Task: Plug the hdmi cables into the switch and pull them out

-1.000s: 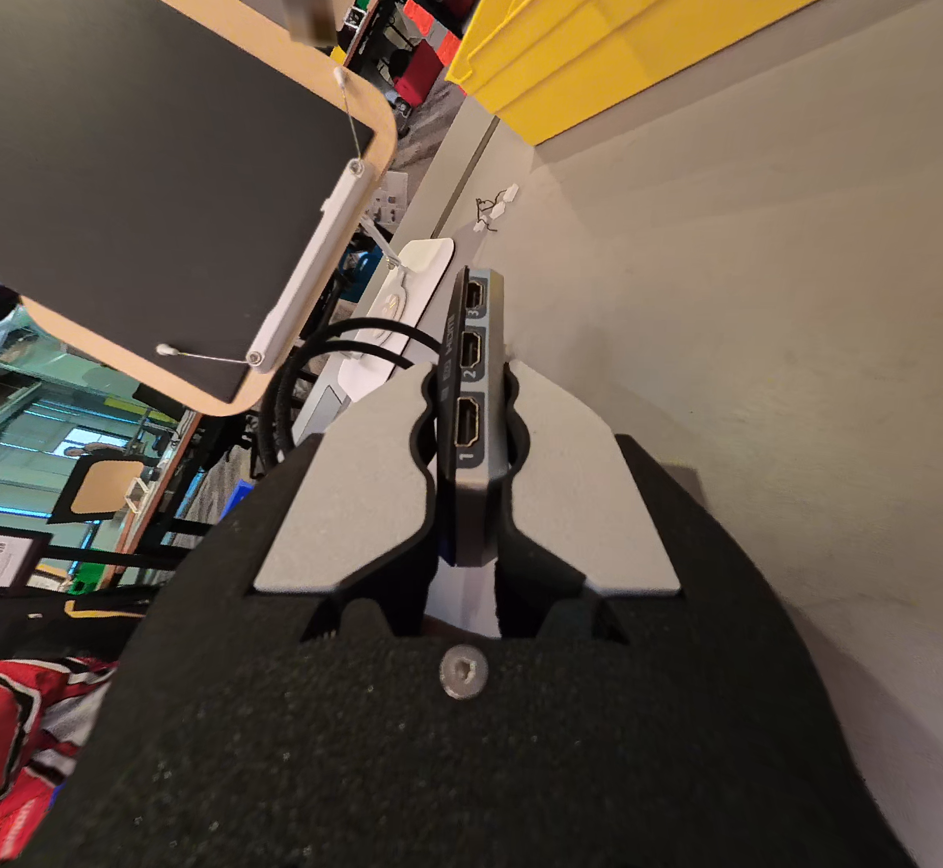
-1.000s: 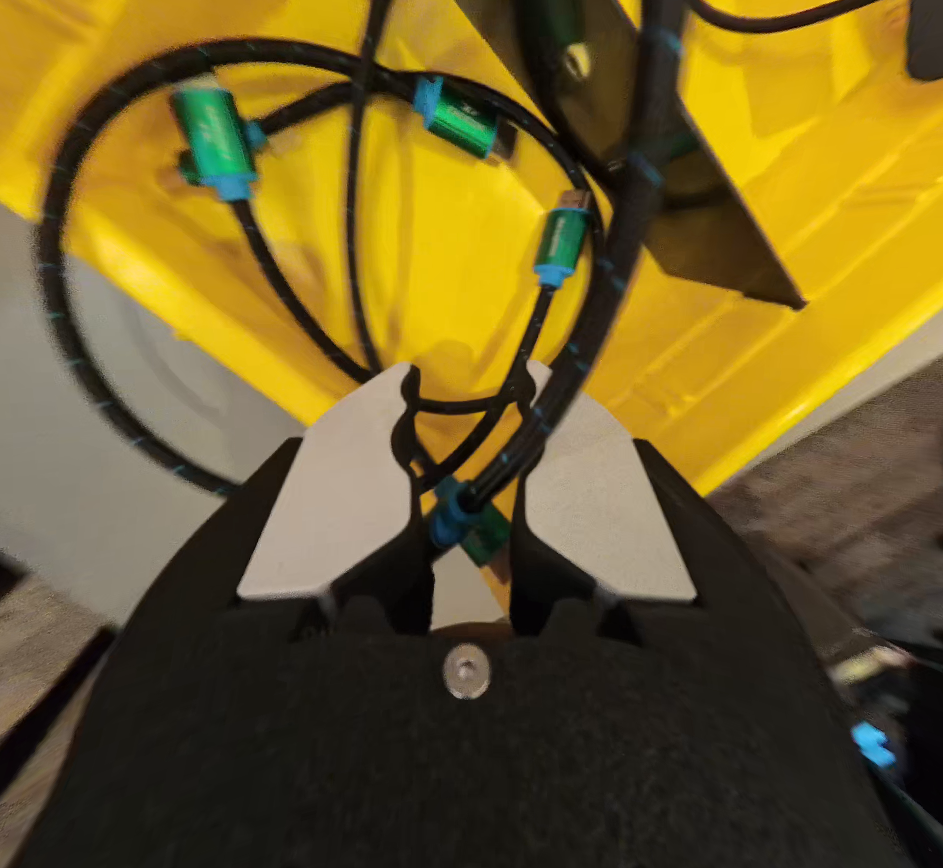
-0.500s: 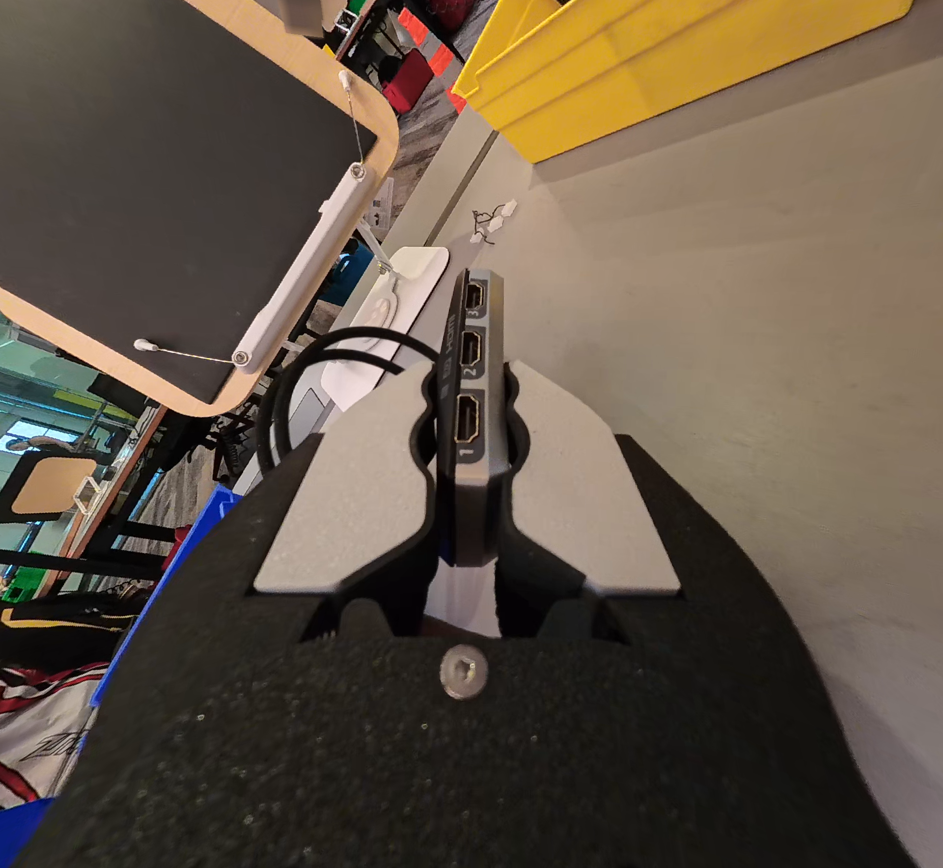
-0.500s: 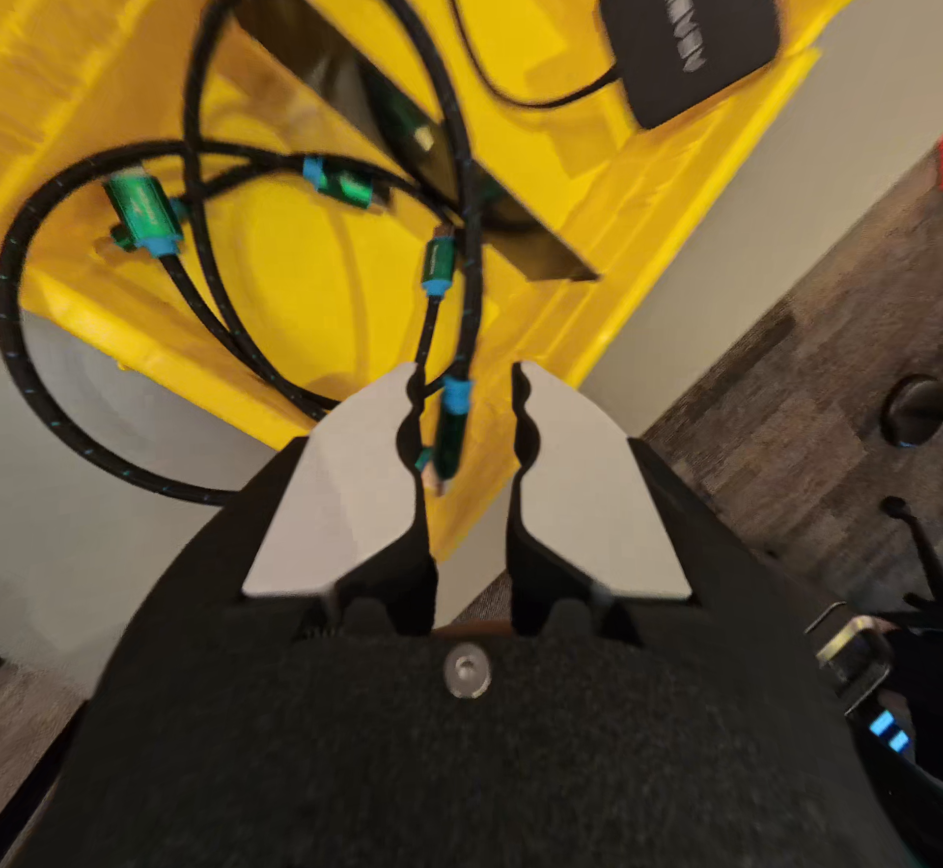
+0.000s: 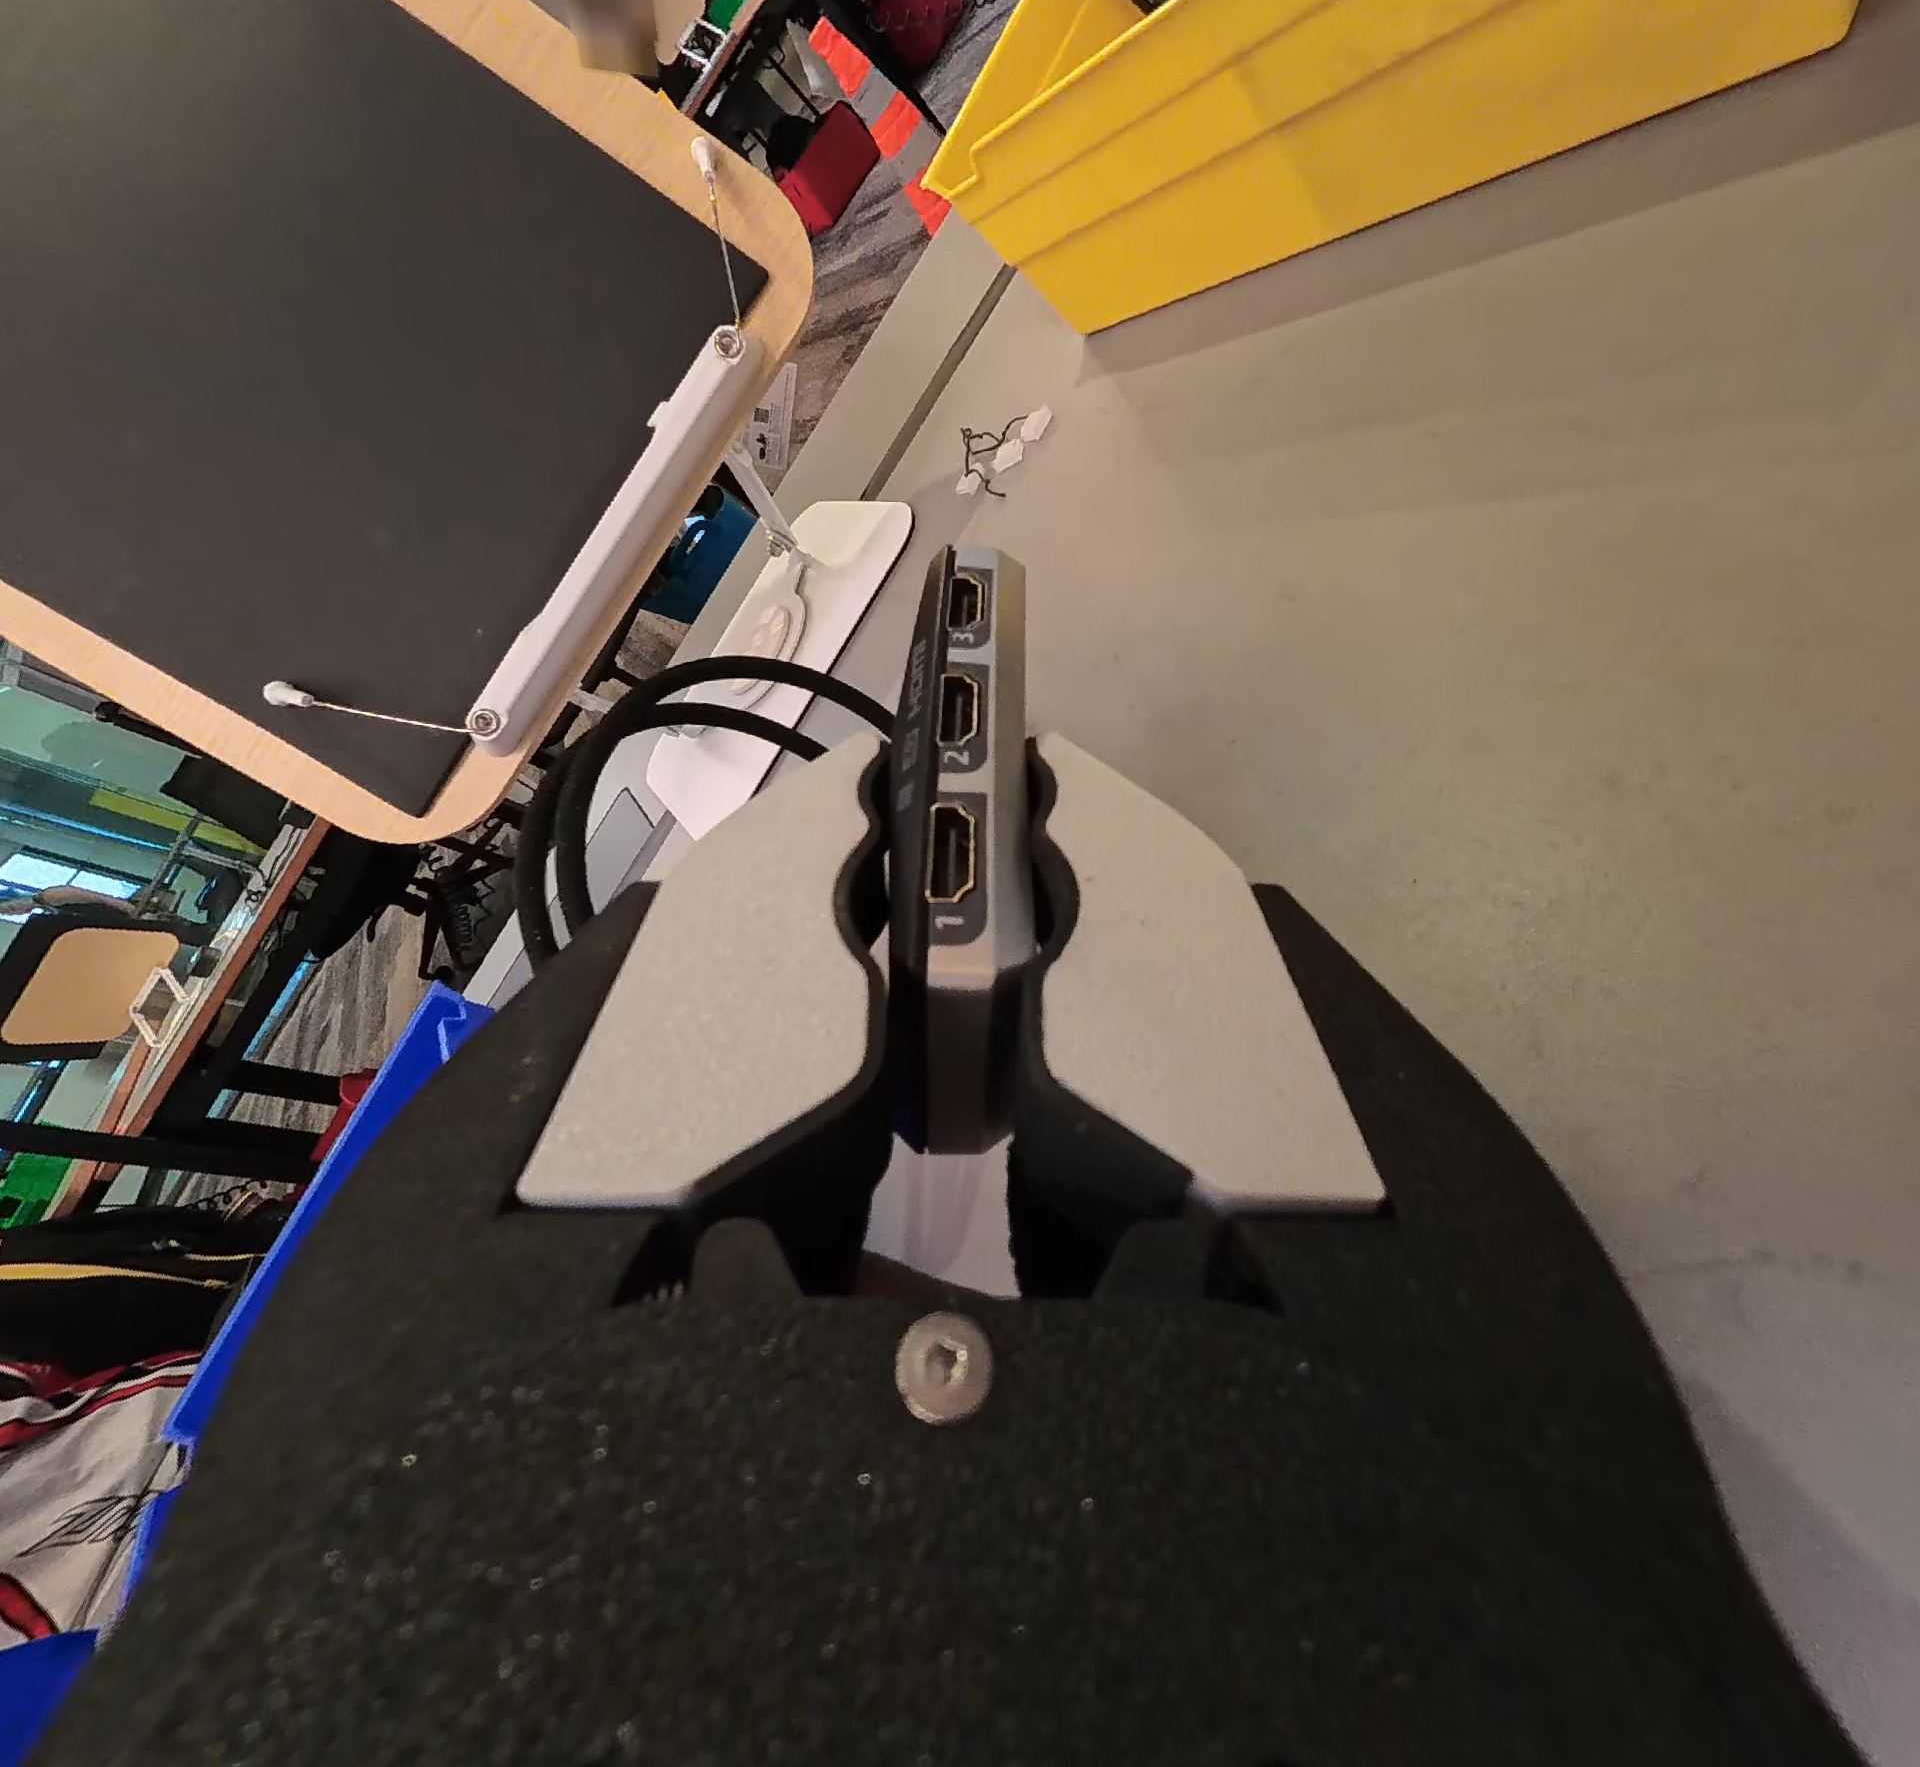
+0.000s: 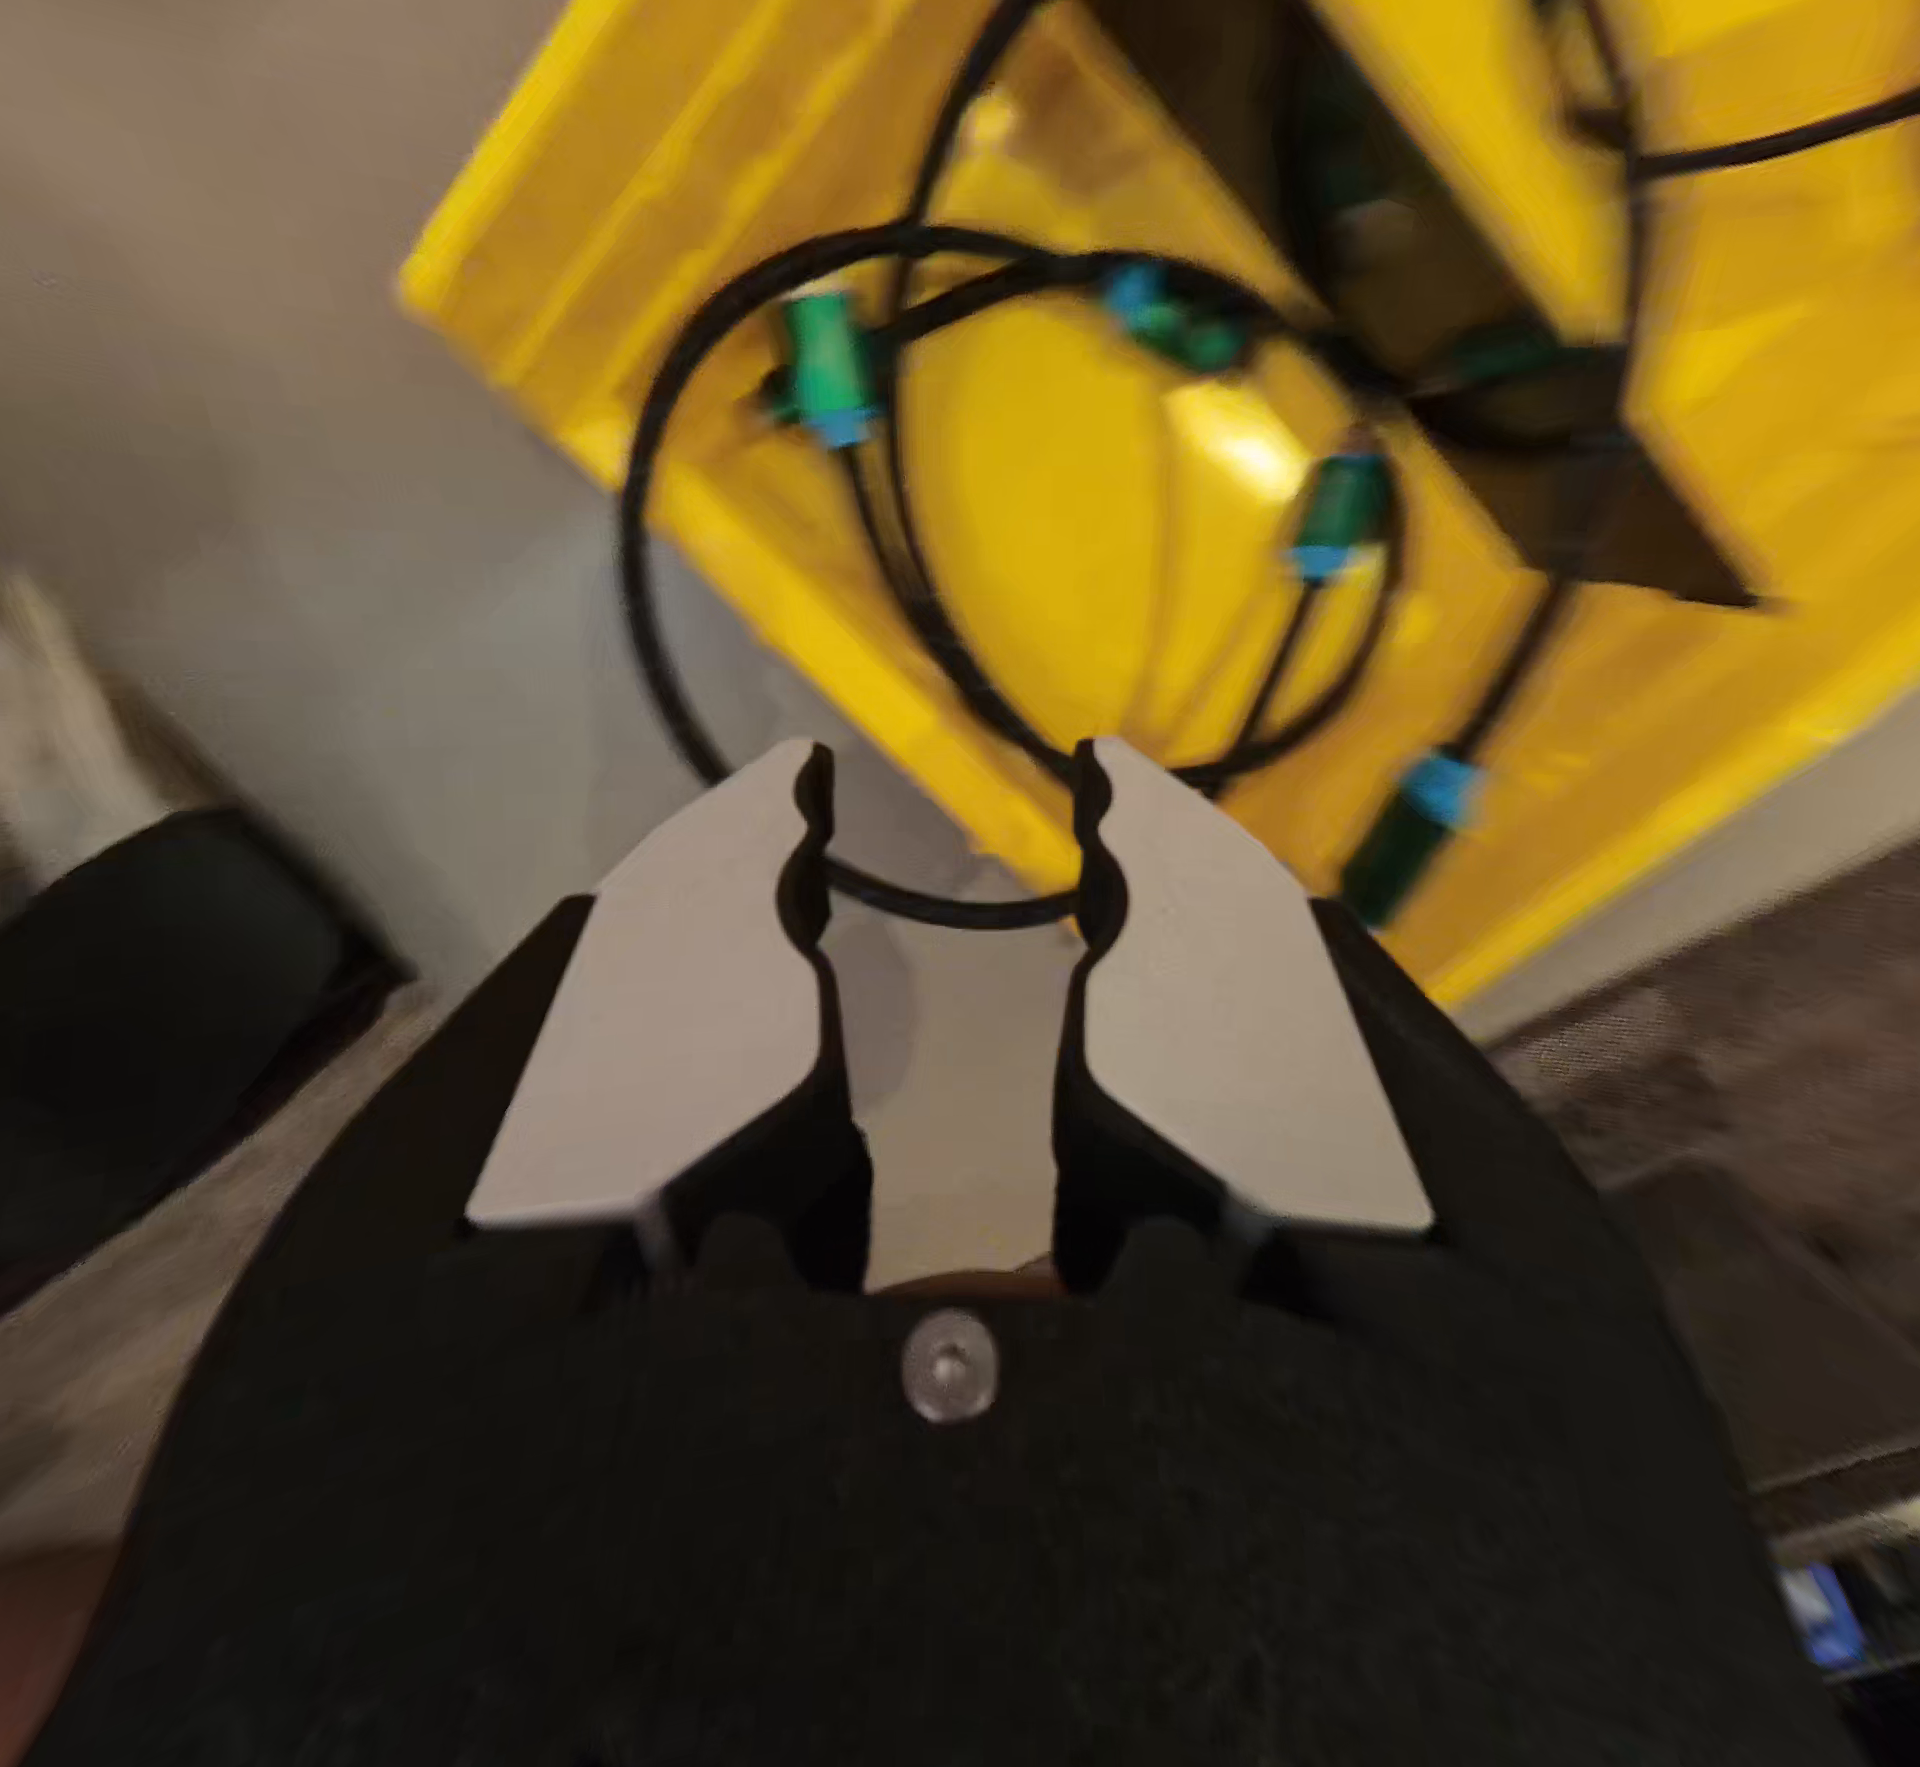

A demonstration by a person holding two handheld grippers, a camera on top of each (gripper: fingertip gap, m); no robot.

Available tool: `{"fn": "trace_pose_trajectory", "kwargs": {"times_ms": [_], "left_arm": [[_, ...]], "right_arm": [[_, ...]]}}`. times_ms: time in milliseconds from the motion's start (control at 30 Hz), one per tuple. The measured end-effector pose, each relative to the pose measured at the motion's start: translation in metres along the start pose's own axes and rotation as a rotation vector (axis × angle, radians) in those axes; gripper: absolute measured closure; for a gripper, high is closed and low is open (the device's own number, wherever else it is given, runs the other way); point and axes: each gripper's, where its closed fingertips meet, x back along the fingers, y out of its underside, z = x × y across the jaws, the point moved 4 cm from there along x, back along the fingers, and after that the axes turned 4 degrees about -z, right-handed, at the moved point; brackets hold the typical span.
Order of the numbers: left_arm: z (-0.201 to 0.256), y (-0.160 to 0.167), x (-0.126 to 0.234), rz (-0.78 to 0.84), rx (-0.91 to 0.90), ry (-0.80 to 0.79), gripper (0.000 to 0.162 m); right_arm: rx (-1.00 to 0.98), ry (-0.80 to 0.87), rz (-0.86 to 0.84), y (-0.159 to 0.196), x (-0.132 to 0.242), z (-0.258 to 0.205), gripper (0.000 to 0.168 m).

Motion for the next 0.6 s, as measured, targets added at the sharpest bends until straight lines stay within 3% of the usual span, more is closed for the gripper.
{"fn": "trace_pose_trajectory", "kwargs": {"times_ms": [100, 267, 367, 500, 600], "left_arm": [[-0.001, 0.000, 0.000, 0.000, 0.005, -0.003, 0.140], [-0.010, -0.003, 0.003, 0.030, 0.101, 0.044, 0.140], [-0.019, -0.018, 0.015, 0.174, 0.246, 0.230, 0.140], [-0.026, -0.040, 0.037, 0.363, 0.430, 0.546, 0.140], [-0.022, -0.052, 0.051, 0.461, 0.470, 0.680, 0.140]], "right_arm": [[0.028, 0.009, -0.052, 0.004, -0.019, -0.014, 0.124], [-0.009, 0.098, 0.425, -0.045, 0.014, -0.056, 0.131], [0.121, -0.006, 0.772, -0.090, 0.020, -0.121, 0.130], [0.260, -0.112, 1.113, -0.151, 0.025, -0.181, 0.127], [0.400, -0.249, 1.158, -0.193, 0.022, -0.216, 0.125]]}}
